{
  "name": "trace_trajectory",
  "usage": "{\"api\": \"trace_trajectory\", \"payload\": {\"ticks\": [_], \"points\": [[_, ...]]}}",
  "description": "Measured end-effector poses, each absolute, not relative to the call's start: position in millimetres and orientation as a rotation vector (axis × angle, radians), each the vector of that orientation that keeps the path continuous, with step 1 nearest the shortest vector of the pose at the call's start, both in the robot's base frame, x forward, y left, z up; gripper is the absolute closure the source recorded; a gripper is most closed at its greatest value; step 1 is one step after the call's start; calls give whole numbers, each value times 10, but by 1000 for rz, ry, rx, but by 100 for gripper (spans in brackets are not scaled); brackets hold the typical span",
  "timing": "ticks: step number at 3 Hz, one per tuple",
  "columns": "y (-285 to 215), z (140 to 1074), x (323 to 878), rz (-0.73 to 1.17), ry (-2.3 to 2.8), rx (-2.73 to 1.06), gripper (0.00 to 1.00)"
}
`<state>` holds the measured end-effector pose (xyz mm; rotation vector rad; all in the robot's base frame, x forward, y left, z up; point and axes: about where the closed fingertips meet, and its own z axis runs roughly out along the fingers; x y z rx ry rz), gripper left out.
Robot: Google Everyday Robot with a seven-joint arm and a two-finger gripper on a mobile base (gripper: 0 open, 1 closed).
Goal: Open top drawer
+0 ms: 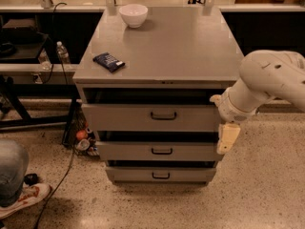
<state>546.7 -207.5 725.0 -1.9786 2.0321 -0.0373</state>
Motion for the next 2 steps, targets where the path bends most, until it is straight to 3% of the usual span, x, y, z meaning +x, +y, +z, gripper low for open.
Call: {"api": "trace_trajectory", "payload": {"ticks": [2], "points": [[-1856,6985,5778,-38,1940,-1946,0]]}}
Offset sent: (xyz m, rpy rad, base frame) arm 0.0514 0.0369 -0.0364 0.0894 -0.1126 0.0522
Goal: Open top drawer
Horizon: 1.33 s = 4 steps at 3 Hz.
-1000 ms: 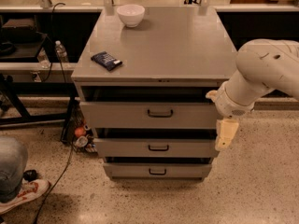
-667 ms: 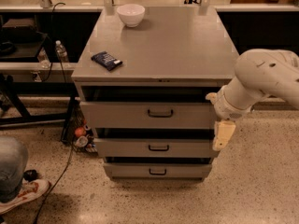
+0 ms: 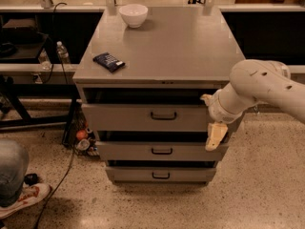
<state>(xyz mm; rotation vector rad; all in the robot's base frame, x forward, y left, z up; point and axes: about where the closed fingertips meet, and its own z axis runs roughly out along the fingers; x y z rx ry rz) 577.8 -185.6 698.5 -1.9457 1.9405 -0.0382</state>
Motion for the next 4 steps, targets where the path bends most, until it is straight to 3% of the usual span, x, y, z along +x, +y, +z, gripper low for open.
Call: {"api": "trace_trajectory", "payload": {"ticks": [3,4], "points": [[-1730,6704,6177,38,1873,-1959,0],[-1719,6579,6249,80,1864,-1975,25]]}}
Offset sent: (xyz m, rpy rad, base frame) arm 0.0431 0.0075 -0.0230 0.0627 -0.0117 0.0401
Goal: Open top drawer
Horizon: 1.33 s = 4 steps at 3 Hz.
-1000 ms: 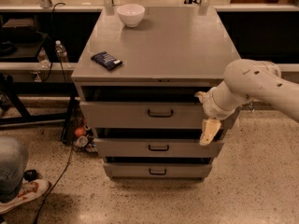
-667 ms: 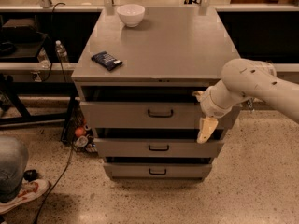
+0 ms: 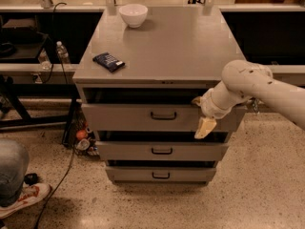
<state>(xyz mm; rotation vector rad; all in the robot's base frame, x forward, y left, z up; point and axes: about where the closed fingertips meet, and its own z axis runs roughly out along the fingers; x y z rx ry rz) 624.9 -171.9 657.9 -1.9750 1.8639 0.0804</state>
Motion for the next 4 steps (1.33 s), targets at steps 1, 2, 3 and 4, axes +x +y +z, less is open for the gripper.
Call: {"api": "trace_trajectory", "payload": {"ticks": [1,2,3,4], "points": [[-1782,6514,6220,109,1876,-1971,49],[-1905,6525,6118,104,1906,-1964,72],[-1901,6536,6113,104,1906,-1964,100],[-1900,6535,6113,105,1906,-1965,100]]}}
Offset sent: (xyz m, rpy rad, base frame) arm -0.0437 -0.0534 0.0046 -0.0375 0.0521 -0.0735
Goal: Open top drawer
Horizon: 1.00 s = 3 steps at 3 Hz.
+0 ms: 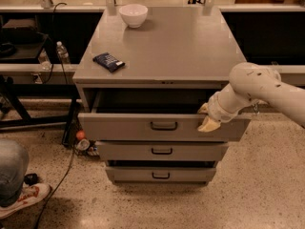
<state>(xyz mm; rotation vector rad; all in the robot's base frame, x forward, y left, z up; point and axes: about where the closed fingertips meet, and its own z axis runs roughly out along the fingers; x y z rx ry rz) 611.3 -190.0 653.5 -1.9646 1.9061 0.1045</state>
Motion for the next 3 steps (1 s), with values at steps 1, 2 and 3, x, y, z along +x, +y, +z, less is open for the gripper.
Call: {"api": "trace_trajectory", "payload": {"ticks": [1,2,3], "points": [[-1936,6481,5932,92,1896,-1962,100],[-1948,6478,5869,84,1890,-1960,100],[-1948,6478,5869,84,1890,-1960,100]]}}
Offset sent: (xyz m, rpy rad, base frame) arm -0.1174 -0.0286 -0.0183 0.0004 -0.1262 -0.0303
